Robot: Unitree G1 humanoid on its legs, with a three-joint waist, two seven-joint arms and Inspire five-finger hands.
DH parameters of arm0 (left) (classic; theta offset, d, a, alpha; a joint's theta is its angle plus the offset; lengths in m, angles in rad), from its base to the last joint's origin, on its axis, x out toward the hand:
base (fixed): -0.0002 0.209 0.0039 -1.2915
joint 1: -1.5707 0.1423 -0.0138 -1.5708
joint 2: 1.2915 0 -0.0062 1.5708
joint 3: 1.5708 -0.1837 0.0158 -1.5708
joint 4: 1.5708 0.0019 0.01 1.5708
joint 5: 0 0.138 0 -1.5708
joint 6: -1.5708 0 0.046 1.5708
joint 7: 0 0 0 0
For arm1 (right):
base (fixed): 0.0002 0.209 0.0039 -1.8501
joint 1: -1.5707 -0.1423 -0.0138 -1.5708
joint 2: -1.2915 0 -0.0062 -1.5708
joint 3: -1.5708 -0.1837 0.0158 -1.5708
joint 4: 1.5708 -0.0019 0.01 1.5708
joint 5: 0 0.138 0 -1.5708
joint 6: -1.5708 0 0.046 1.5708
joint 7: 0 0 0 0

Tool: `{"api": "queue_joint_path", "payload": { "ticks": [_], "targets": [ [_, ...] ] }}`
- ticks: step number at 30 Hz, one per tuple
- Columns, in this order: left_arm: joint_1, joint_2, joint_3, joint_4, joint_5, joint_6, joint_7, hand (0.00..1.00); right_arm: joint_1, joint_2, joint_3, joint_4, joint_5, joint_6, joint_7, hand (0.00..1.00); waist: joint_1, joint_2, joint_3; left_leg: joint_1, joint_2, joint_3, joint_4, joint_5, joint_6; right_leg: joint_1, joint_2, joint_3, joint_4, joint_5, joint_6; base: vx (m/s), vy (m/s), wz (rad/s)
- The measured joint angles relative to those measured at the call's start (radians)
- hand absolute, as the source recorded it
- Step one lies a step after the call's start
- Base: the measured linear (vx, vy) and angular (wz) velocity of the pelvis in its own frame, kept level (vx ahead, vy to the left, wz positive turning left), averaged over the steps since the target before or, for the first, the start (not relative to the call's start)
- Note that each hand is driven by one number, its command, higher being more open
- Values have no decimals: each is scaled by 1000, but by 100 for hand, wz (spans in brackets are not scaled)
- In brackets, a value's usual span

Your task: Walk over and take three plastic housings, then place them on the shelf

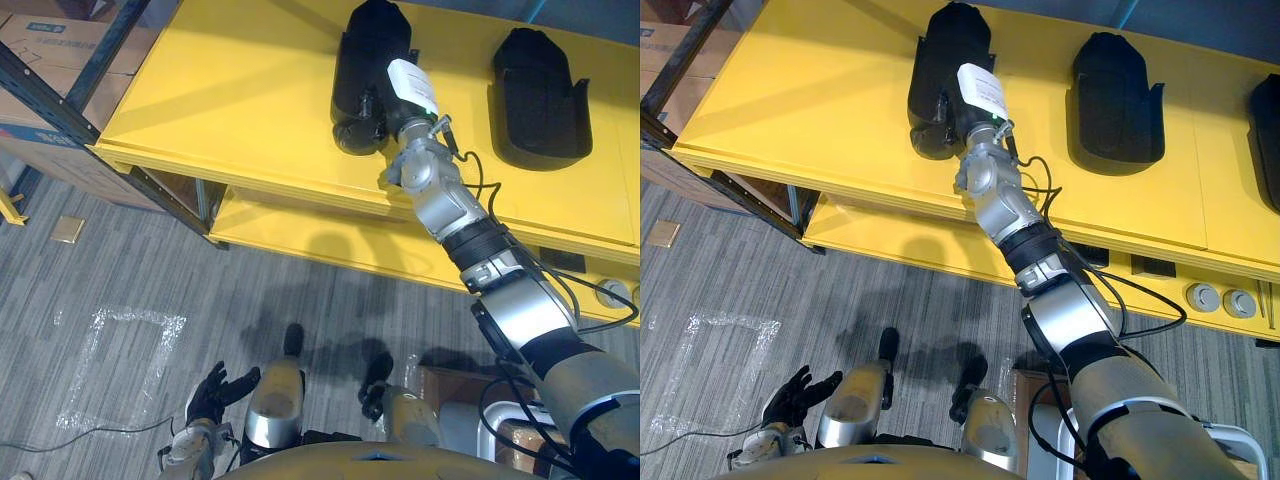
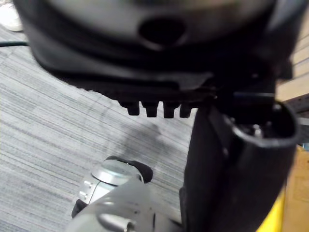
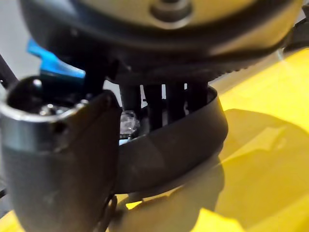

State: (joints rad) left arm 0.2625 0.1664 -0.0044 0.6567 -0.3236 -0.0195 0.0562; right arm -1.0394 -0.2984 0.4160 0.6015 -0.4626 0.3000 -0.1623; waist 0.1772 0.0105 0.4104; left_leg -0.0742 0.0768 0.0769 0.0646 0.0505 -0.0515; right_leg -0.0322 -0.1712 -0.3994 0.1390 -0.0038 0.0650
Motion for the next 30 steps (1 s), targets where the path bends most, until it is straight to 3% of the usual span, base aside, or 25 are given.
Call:
{"api": "queue_joint_path", "payload": {
  "ticks": [1, 13, 22, 26, 30],
  "targets": [
    [0, 0, 0, 0, -1, 0, 1, 100, 0, 0, -2, 8, 0, 0, -2, 100, 0, 0, 0, 0, 0, 0, 0, 0, 0, 0, 0, 0, 0, 0, 0, 0, 0, 0],
    [0, 0, 0, 2, 4, 0, 1, 100, 9, 21, -15, 28, 44, -84, -29, 100, -15, -1, 1, 16, 1, 14, -19, 5, -1, -3, 1, 16, 0, 0, 0, 1, -2, -3],
    [1, 5, 0, 13, 21, 1, -3, 100, 87, 22, -14, -127, 70, -49, 64, 100, -21, -3, -1, 53, 4, 56, -39, 3, -2, 5, 7, 53, -13, 5, 3, 19, -4, -13],
    [3, 10, 0, 25, 23, 3, -7, 100, 119, 22, -14, -175, 75, -51, 123, 100, -34, -12, -6, 80, 8, 74, -55, 2, -3, 29, 18, 70, -49, 24, 4, 21, -3, -15],
    [6, 30, 1, 49, 62, 3, -12, 100, 197, 24, -14, -225, 77, -79, 166, 100, -49, -42, -54, 92, 9, 94, -71, -1, -5, 44, 29, 84, -95, 44, 6, 30, 3, -12]
  ]
}}
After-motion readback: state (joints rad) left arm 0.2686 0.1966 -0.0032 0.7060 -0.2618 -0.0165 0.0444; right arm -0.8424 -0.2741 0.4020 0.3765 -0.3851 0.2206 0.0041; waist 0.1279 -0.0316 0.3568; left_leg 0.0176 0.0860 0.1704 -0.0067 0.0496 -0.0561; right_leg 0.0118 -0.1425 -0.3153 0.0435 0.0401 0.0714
